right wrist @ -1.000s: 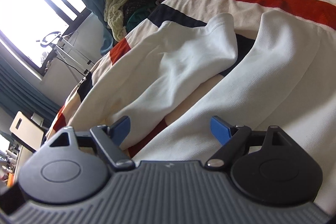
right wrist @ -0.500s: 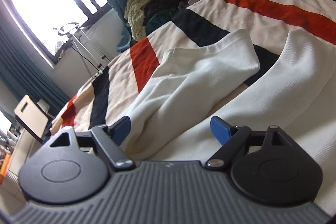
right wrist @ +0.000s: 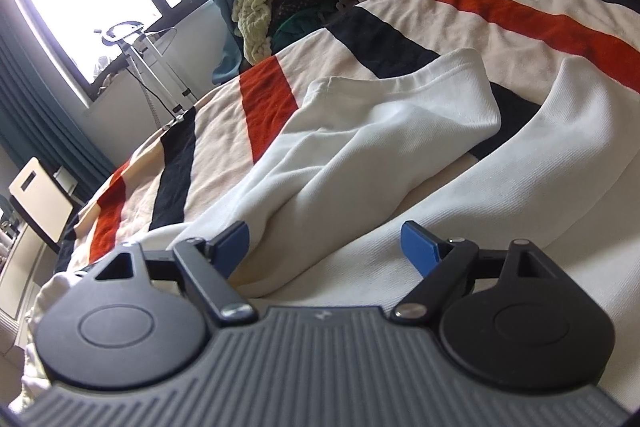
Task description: Fold clothes
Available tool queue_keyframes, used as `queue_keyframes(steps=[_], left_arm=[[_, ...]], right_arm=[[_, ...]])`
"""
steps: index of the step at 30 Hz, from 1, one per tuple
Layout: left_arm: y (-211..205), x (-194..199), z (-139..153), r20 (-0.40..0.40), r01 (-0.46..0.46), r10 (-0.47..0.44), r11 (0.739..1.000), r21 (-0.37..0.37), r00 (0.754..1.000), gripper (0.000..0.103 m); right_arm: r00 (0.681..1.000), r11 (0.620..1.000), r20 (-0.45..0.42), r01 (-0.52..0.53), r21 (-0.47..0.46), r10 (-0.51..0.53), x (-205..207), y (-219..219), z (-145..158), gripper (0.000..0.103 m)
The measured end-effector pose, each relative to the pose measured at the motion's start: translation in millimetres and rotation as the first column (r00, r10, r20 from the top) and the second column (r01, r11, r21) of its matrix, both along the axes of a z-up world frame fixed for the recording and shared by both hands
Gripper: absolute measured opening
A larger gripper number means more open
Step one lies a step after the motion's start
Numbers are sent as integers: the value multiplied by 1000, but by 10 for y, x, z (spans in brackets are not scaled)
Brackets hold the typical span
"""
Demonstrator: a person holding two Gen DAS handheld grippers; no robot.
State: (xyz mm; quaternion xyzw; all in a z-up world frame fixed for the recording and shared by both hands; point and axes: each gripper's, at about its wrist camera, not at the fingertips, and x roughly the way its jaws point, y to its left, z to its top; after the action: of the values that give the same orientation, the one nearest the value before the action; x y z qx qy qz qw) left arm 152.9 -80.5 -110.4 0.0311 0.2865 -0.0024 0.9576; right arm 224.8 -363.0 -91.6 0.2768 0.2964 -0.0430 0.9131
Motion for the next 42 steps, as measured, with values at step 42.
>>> queue_keyframes(steps=[42], left_arm=[[-47, 463, -265, -2, -127, 128, 986, 110, 992, 103]], right_arm=[[1000, 999, -2, 0, -32, 0, -100, 49, 16, 85]])
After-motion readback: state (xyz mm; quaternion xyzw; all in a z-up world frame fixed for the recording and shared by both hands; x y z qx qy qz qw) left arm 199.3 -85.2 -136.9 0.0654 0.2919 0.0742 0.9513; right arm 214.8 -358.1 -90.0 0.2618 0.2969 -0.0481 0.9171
